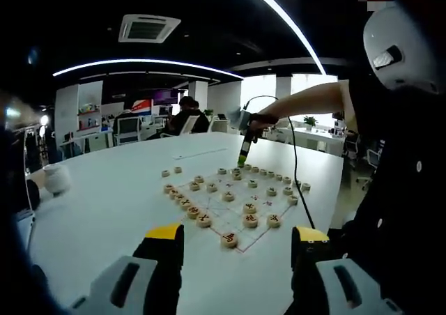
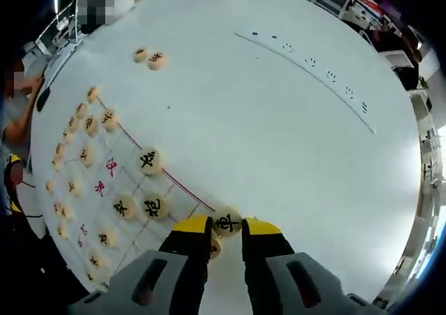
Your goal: Pick up the chess pieces one by one and place each piece onto its starting position on the chessboard, setting the pieces on their correct points until all the chess pieces are arranged in the starting layout
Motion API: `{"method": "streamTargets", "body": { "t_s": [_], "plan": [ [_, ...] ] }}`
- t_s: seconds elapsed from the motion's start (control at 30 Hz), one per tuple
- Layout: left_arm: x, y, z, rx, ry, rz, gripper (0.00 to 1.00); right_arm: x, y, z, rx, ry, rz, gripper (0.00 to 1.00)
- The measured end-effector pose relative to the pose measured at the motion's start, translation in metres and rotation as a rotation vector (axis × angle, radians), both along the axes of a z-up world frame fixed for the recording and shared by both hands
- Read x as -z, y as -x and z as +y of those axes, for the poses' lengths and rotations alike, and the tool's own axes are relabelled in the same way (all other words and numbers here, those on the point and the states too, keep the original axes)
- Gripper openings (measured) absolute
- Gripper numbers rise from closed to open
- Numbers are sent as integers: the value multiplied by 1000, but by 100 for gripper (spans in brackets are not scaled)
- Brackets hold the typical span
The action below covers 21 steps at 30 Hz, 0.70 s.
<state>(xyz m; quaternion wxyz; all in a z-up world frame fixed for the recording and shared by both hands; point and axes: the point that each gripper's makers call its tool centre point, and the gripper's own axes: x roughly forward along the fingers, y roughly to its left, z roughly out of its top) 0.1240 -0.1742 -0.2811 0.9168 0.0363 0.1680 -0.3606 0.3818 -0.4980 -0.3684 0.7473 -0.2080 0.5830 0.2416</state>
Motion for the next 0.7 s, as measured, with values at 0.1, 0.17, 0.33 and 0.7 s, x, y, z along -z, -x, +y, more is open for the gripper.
{"method": "streamTargets", "body": {
  "t_s": [0.1, 0.17, 0.33, 0.7],
  "plan": [
    [0, 1, 0, -1, 1, -1, 63, 1, 0, 0, -10, -2, 7, 19],
    [0, 1, 0, -1, 1, -1, 63, 0, 2, 1, -13, -8, 11, 20],
    [-1, 1, -1, 2, 0, -1, 63, -7, -2, 2, -30, -37, -18, 26],
    [-7, -4, -3, 1, -2, -14, 63, -94, -15, 6, -36, -289, -330, 31]
  ]
}}
